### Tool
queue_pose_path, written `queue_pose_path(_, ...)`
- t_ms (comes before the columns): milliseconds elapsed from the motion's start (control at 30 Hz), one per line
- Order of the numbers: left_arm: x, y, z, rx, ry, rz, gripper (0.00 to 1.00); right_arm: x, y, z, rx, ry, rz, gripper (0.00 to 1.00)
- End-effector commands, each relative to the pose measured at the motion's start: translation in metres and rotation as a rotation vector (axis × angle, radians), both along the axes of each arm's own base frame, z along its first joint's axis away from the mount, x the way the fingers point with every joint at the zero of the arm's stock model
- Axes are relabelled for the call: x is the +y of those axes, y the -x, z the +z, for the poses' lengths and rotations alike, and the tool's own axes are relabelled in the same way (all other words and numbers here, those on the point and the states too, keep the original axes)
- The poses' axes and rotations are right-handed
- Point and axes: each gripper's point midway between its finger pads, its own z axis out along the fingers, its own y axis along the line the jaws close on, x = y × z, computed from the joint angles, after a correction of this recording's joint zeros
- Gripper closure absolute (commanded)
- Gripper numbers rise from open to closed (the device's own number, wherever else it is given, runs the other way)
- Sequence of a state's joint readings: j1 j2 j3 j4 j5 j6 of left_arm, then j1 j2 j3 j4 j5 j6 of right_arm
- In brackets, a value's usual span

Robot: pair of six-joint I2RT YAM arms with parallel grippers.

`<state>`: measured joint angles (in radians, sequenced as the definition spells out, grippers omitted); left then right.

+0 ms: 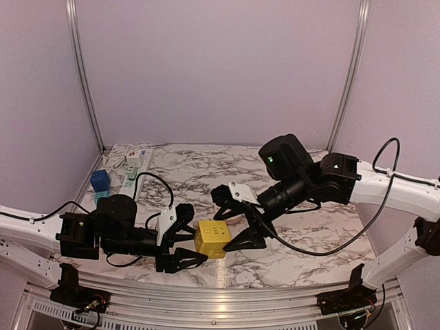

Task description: Insert the plug

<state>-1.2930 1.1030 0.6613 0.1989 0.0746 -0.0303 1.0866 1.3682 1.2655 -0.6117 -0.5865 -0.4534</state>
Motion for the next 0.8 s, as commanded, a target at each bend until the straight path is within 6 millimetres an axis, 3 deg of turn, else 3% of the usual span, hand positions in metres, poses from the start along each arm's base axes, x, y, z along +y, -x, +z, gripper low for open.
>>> queue_pose_path(0,-0.005,-0.002,0.019,-0.030,0.040,-0.003,0.89,0.004,-0.003,0.005,-0.018,0.019,-0.018,0.22)
queue_pose_path(233,-0.005,0.000,0.016,-0.025,0.029,-0.011,0.89,0.008,-0.007,0.010,-0.031,0.007,-0.021,0.21)
queue_pose_path(433,-0.005,-0.001,0.017,-0.029,0.032,-0.007,0.89,0.012,-0.007,-0.005,0.002,0.070,-0.011,0.22)
queue_pose_path(767,-0.003,-0.003,0.018,-0.036,0.036,0.010,0.90,0.017,-0.004,-0.011,0.026,0.079,0.015,0.25)
